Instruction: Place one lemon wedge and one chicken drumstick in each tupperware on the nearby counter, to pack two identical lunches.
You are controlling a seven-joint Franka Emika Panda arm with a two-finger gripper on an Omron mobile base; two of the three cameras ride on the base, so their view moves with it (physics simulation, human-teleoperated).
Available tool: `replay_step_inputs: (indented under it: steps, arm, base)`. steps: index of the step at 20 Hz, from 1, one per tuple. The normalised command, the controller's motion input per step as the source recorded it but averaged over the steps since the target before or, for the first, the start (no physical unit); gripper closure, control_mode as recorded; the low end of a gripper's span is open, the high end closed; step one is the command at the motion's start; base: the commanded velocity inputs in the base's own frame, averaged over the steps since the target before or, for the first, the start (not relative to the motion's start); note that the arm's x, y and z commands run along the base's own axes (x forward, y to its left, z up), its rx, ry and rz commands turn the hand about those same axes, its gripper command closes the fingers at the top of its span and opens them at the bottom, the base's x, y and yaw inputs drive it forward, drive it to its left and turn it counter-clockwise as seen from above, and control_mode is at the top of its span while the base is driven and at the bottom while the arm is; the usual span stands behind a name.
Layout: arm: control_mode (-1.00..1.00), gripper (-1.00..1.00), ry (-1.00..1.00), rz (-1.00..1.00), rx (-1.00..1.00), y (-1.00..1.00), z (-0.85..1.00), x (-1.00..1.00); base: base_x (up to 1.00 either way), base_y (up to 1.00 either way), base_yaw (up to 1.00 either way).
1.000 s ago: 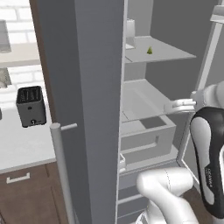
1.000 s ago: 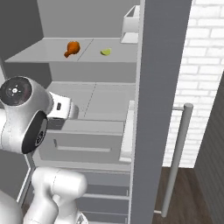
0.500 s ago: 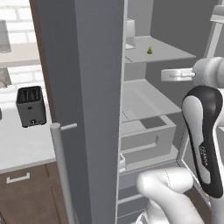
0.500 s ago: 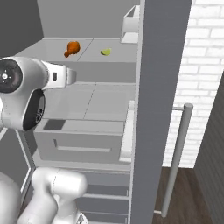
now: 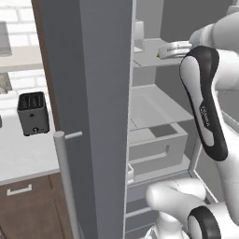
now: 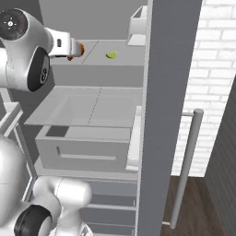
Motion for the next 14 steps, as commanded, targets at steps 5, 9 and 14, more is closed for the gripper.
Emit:
replay_step_inputs:
  steps: [5, 9, 14]
  arm:
    - [-1.00, -1.00, 0.01, -0.01, 0.00, 0.17, -0.19, 0.64]
    - [-1.00, -1.00, 0.02, -0.05, 0.00, 0.42, -0.12, 0.83]
    - [-1.00, -1.00, 0.10, -0.06, -0.04, 0.54, -0.18, 0.84]
  base:
    - [0.00, 0.00, 0.00]
    - [0.00, 0.00, 0.00]
    - [0.00, 0.00, 0.00]
